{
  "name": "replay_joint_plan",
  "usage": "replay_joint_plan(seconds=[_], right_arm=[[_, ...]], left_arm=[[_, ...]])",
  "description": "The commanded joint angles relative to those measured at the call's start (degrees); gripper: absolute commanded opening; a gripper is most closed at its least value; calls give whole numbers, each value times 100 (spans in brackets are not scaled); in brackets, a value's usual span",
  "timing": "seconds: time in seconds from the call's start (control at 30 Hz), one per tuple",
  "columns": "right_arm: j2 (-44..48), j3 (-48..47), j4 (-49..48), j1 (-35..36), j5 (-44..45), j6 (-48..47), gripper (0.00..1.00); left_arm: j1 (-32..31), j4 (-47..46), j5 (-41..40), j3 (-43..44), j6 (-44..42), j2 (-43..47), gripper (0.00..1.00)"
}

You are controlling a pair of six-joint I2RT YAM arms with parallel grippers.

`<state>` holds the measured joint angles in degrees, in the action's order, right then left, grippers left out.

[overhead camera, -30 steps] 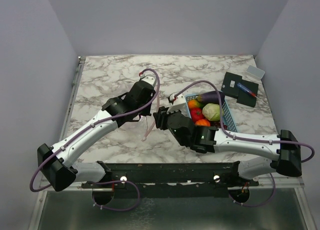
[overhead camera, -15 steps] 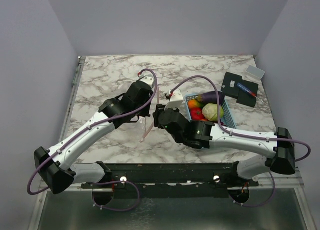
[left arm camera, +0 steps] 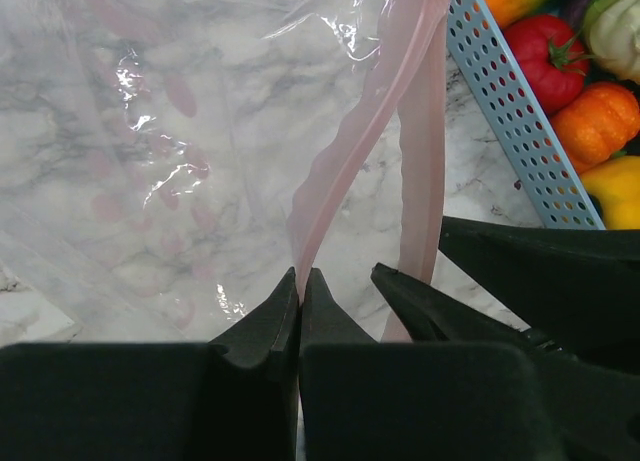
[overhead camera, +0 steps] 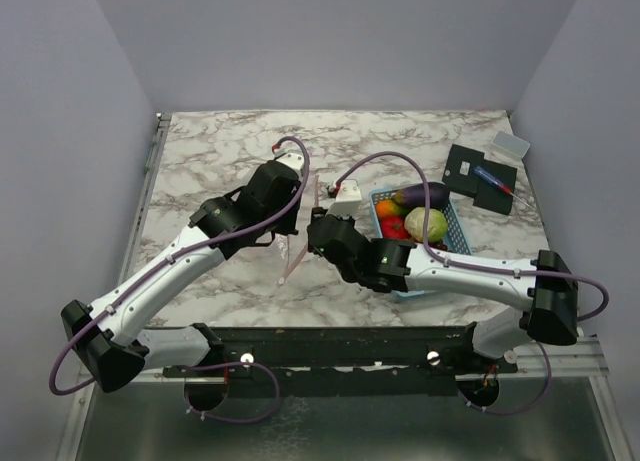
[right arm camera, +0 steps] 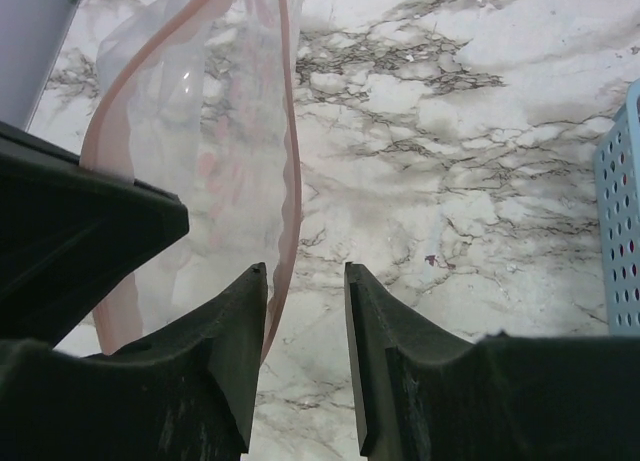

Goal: Place the food in the zip-top bag and seal the zipper
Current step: Open the zipper of the food storage bag at the center of the board.

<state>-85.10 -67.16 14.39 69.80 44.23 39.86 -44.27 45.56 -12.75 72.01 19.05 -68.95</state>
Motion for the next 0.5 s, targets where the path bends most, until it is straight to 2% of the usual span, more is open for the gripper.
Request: replay_joint_plan(seconds=[0.0,0.23,0.3,0.37,0.4,0.47], right_arm=[[-80,-178,-213,-67,37,198,39],[-60,-203,-365,-106,97,142,31],[-105,-247,-414,-115,98,86,21],[-135,-282,-467,-115,85,46,5],[-138,-299,-478,-116,79,27,1],[-131,-315,-517,-116,106,-18,0]], left_arm=[[-19,141,210,223,3,160,0],[-14,283,139,235,15,188,0],[-15,310,89,227,18,193,0],[-18,354,34,217,5,184,0],[-13,368,28,210,7,180,0],[-17,384,4,200,22,198,0]])
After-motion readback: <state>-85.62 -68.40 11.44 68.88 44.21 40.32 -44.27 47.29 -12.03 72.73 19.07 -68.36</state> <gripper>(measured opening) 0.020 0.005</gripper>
